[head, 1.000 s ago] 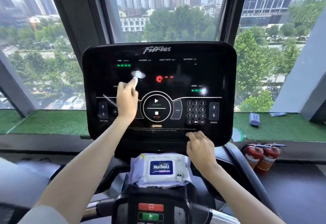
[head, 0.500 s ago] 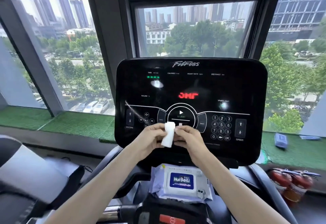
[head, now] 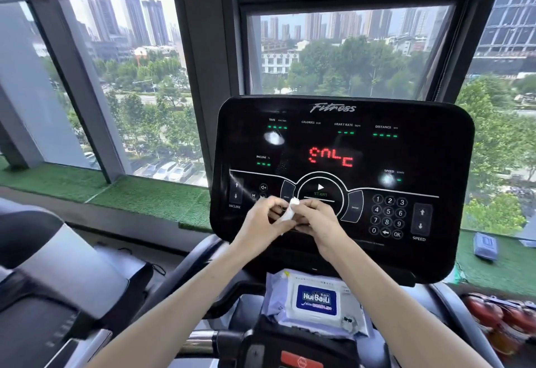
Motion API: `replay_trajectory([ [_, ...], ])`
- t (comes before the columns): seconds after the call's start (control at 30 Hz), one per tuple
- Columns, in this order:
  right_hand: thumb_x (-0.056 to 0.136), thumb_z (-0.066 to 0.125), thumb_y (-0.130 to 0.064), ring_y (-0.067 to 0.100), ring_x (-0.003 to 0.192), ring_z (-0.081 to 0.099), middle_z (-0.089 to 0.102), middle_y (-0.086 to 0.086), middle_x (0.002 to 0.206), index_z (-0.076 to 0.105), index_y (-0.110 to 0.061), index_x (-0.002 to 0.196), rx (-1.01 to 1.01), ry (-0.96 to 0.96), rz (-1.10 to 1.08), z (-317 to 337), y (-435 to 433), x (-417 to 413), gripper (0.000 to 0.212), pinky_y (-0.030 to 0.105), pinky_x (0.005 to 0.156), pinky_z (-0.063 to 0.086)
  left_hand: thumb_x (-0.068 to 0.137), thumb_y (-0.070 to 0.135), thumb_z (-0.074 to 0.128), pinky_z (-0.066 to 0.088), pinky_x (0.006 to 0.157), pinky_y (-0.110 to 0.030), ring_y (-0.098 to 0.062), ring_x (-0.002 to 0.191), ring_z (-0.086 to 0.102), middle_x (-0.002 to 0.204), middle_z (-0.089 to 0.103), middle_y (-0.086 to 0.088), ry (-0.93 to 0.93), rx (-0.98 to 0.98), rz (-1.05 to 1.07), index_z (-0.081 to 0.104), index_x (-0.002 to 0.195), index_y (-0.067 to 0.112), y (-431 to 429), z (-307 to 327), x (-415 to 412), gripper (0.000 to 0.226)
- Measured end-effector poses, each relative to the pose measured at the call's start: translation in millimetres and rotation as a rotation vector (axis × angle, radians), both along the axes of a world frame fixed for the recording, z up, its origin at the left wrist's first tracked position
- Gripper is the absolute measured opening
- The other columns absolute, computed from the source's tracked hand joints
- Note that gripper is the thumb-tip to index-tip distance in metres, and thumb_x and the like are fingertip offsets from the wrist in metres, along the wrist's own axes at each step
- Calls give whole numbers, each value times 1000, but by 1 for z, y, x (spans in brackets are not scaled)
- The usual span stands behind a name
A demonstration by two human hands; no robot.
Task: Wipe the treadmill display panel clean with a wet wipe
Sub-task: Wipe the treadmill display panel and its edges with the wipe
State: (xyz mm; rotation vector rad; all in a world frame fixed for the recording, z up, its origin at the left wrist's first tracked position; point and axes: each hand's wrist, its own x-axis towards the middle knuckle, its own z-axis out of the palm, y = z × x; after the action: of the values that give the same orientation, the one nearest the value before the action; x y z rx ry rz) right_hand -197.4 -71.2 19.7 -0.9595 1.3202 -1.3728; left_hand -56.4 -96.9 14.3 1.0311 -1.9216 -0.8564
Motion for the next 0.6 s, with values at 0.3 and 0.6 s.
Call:
replay_trajectory([
  [0.3,90,58,-22,15,95,65,71,2,95,69,-17,96,-145,197,-27,12,-8,-14,13,27,84,48,86,10,62,42,57,-8,1,62,55,74,61,3,198,-79,332,63,85,20,-43,37,-2,10],
  [0.6,87,54,-9,9,97,58,63,-4,104,65,-17,101,-273,824,-245,2,-15,-38,20,11,64,47,89,-6,48,48,67,-28,-19,86,55,96,54,-3,-11,-423,542,64,109,12,-122,67,-35,32],
])
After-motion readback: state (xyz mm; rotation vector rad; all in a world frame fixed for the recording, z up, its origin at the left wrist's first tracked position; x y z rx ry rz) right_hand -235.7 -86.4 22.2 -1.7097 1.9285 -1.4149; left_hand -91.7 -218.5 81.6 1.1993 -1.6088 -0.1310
